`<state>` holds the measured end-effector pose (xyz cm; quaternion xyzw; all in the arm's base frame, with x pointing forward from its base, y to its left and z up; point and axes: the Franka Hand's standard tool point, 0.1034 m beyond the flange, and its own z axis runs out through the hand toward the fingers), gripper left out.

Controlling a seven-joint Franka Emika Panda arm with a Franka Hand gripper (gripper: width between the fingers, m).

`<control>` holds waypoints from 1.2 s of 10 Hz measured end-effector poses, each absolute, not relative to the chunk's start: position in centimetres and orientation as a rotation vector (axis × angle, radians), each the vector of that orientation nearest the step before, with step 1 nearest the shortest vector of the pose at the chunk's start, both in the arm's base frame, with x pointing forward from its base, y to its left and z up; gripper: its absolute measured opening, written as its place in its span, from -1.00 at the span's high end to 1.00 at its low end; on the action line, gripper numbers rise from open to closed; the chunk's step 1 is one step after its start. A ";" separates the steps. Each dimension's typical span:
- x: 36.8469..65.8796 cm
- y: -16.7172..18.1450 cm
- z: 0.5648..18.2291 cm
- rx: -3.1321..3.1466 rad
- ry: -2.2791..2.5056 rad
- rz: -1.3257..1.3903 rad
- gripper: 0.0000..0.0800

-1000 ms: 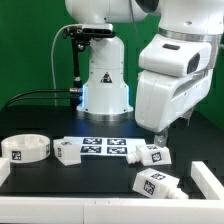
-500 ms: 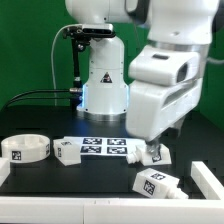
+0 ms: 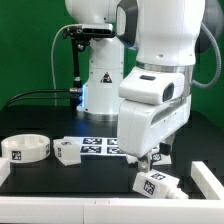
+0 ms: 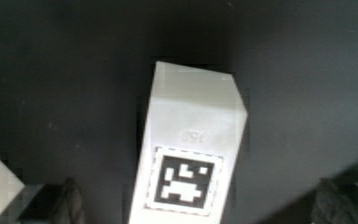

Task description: Assemble stool

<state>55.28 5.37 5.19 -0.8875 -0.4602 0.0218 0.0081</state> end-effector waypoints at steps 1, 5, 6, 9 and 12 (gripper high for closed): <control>55.6 4.7 4.1 -2.771 -1.452 0.044 -0.63; 57.2 4.3 3.2 -2.799 -1.444 -0.058 -0.63; 57.3 4.5 3.2 -2.807 -1.427 -0.062 -0.63; 57.4 4.3 4.1 -2.799 -1.412 0.013 -0.63; 57.2 5.6 3.9 -2.793 -1.408 0.014 -0.63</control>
Offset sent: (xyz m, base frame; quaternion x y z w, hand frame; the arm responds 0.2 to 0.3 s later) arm 0.0146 -0.0020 -0.0247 -0.0524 0.0322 0.0018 0.9981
